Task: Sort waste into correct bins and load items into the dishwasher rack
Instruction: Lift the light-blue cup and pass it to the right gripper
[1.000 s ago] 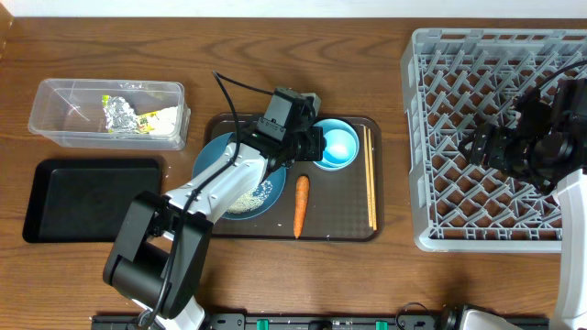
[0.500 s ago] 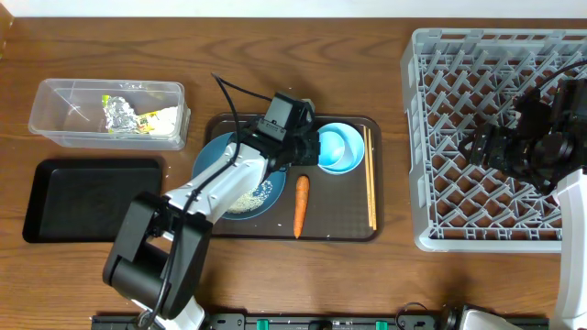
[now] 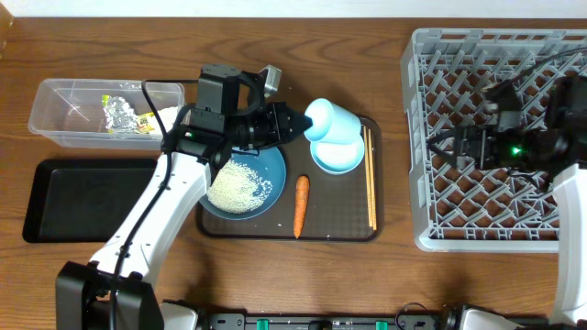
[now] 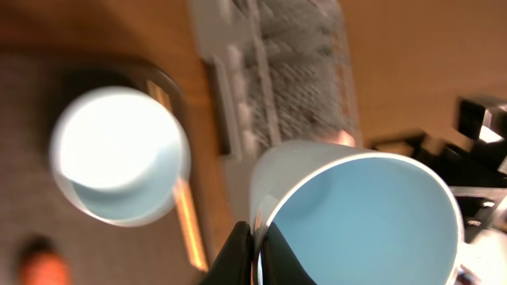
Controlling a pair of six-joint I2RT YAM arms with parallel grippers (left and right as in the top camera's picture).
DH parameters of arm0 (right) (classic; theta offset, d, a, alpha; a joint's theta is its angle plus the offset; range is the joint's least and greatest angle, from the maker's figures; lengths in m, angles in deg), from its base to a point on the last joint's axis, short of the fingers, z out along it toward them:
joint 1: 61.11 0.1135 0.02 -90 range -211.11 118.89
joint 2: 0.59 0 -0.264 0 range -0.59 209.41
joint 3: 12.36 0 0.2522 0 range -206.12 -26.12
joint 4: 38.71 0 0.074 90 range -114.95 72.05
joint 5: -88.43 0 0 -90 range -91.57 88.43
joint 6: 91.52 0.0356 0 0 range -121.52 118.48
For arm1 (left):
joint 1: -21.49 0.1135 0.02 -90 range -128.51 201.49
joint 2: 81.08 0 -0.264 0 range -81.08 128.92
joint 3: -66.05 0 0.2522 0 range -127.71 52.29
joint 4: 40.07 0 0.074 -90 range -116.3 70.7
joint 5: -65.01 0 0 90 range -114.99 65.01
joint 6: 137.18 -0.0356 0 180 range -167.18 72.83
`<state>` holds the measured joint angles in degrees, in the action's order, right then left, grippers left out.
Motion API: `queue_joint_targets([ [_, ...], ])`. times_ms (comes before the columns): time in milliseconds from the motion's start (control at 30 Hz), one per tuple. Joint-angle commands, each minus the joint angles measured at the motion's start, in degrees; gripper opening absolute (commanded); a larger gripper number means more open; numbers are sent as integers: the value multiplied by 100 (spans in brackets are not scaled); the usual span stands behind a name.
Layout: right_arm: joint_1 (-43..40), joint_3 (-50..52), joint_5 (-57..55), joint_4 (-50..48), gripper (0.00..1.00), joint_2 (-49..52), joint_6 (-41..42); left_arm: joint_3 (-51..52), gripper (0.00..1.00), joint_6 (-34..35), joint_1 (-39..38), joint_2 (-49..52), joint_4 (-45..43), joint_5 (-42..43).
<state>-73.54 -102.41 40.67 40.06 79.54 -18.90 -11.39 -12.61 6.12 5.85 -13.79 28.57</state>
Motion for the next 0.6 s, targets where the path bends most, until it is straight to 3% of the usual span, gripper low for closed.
queue_joint_targets([
  [0,319,37,1923,20,99,48,-1519,-107,6,358,48,28,4,1427],
  [400,1580,37,2164,-11,99,68,-3032,-107,6,774,48,28,2,2197],
  [567,1969,37,2162,-184,99,68,-3110,-107,7,957,46,28,4,2409],
])
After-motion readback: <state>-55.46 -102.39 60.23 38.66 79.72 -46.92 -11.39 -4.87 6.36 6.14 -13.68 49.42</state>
